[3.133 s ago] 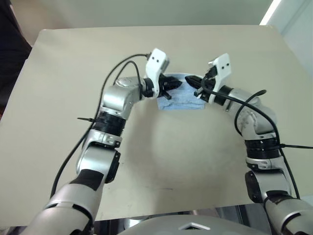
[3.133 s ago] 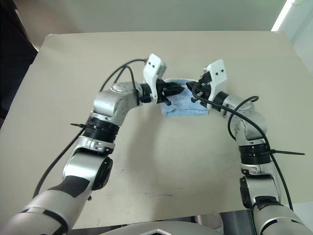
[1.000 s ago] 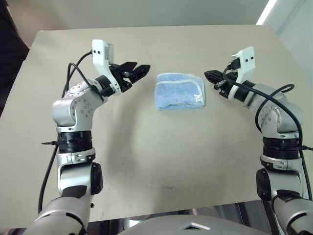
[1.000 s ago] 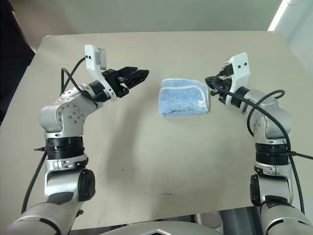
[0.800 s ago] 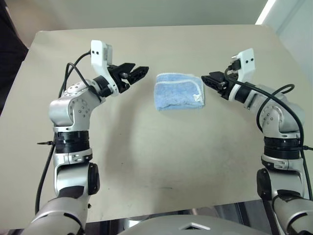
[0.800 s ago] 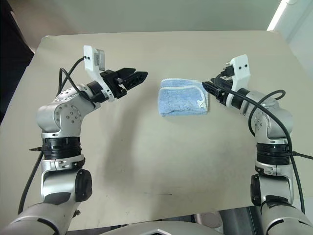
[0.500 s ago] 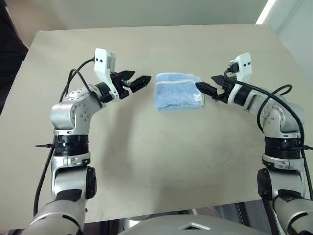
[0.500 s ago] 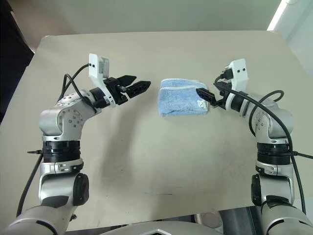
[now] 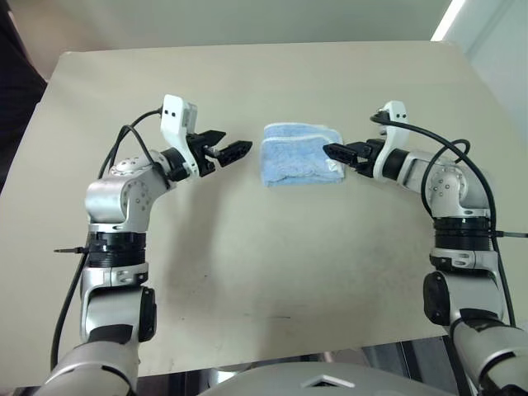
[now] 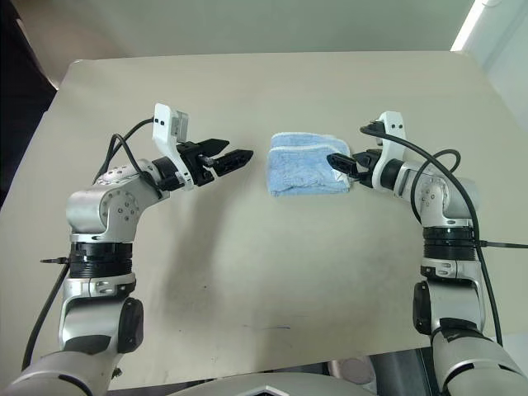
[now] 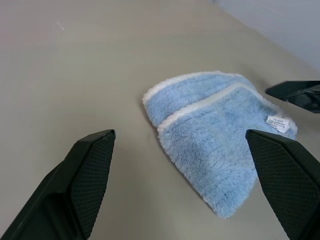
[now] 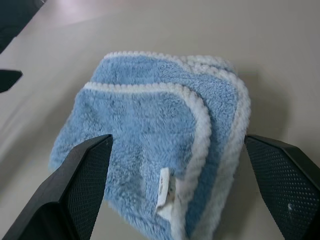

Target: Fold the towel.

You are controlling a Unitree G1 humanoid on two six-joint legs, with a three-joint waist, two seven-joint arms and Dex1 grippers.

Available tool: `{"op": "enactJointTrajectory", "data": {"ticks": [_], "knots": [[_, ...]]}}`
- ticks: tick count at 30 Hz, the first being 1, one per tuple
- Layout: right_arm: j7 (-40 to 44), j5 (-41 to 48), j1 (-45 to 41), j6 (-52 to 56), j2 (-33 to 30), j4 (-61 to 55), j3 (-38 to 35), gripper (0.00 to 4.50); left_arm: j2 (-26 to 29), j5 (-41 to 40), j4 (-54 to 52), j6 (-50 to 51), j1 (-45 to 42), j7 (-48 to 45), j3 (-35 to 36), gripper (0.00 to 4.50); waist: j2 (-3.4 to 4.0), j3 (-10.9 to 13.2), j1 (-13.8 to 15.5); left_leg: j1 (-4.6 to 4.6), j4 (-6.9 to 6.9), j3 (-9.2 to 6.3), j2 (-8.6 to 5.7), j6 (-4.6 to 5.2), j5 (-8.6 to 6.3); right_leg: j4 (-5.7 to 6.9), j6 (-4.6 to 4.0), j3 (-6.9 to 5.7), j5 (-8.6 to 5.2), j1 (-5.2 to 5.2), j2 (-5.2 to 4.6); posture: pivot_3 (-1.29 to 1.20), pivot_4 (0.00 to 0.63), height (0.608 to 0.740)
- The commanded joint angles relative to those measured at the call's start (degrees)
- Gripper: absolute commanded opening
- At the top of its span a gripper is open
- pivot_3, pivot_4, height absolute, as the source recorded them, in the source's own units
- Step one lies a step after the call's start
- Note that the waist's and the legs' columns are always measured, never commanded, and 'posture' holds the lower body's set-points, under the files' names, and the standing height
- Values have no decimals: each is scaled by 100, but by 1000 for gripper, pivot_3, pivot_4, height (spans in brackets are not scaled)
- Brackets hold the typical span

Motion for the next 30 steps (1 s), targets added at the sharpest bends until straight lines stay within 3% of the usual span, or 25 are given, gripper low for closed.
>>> {"op": "enactJointTrajectory", "data": {"ticks": [1,10,19,23,30], "knots": [[-32,-143,-234,-252,35,288,51,4456,51,-29,-145,-85,71,-49,42,4500,0,0,0,0,-1,0,0,0,0,0,0,0,0,0,0,0,150,740],[235,-287,-637,-428,297,1276,258,4456,44,-61,-231,-40,116,-39,28,4500,0,0,-4,-3,-5,1,0,0,0,3,-4,0,0,-7,0,0,150,740],[405,-295,-681,-334,575,1309,467,4456,51,-100,-365,21,185,8,56,4500,0,0,-12,-4,-6,1,0,-1,0,4,-8,-1,-1,-9,0,0,150,740],[281,-346,-676,-357,612,1406,405,3625,45,-105,-408,39,196,32,59,4500,0,0,-28,-4,-6,1,0,-1,0,4,-9,-1,-1,-9,0,0,150,740],[194,-302,-621,-358,558,1303,205,1077,32,-136,-429,47,197,62,46,4500,0,0,-30,-4,-7,1,1,-2,-1,5,-11,-1,-2,-10,0,0,150,740]]}}
